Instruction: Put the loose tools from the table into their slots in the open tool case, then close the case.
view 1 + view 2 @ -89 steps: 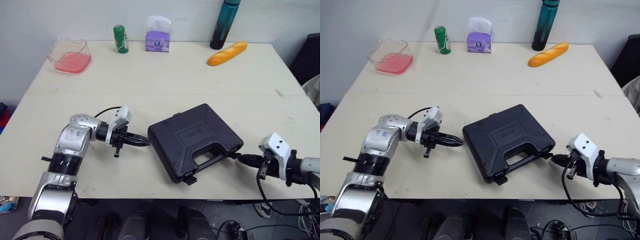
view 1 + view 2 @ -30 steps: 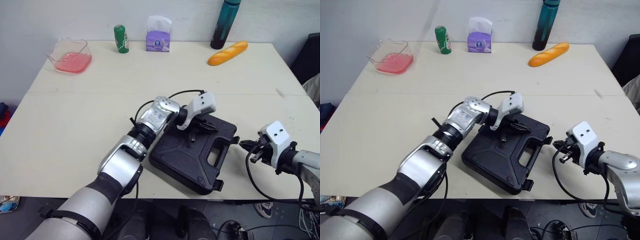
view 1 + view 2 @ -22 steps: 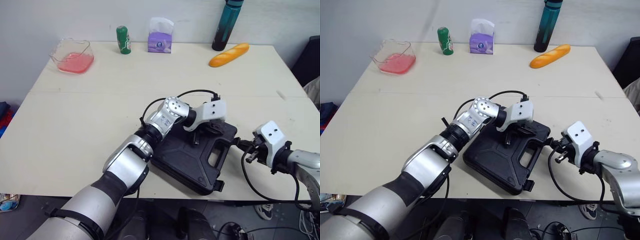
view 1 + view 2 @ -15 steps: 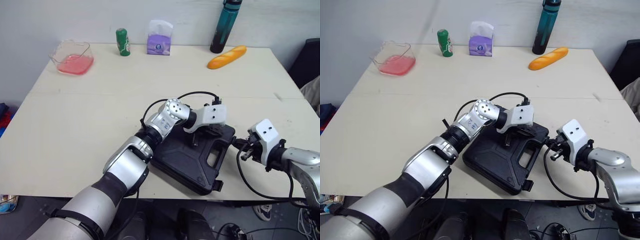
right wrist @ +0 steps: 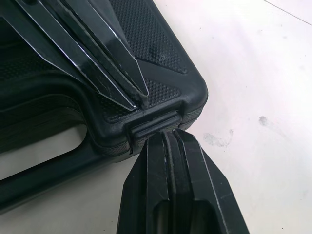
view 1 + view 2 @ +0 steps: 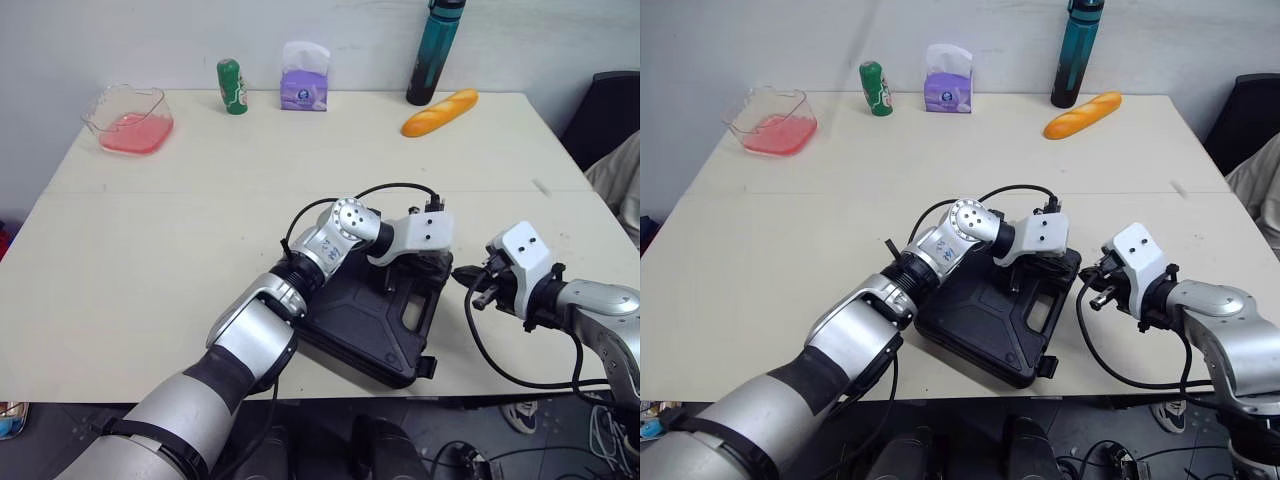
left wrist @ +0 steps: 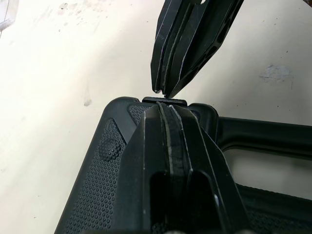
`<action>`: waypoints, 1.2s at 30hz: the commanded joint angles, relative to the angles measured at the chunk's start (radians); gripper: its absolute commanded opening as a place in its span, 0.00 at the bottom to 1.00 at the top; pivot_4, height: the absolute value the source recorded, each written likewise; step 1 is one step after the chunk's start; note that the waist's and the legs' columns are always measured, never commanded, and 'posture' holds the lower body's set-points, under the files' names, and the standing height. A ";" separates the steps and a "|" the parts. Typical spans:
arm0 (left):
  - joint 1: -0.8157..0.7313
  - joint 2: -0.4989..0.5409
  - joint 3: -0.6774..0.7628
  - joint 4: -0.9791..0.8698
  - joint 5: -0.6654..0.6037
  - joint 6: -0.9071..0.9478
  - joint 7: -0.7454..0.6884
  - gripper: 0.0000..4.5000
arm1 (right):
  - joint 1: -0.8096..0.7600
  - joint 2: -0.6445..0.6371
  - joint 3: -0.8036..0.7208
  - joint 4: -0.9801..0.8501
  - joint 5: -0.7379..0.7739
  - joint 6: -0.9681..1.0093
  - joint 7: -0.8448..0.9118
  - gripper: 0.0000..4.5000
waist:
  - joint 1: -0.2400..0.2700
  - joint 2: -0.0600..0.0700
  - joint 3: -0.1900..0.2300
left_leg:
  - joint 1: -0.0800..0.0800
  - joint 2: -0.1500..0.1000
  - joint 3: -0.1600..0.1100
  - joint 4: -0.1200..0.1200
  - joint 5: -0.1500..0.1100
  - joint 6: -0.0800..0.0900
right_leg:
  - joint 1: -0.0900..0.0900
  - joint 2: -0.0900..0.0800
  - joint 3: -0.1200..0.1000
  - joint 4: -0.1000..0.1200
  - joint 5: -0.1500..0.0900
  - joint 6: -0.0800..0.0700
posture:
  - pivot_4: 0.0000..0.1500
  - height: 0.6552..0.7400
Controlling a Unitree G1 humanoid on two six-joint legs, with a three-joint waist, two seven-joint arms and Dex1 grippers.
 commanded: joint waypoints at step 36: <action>0.414 0.413 -0.277 -1.036 -0.171 0.544 -0.327 0.01 | 0.503 -0.147 -0.186 -0.384 0.295 0.071 0.182 0.00 | 0.049 0.009 0.002 | -0.002 -0.003 -0.010 0.008 -0.002 0.004 | 0.008 -0.007 0.005 -0.006 0.000 0.000 | 1.00 0.90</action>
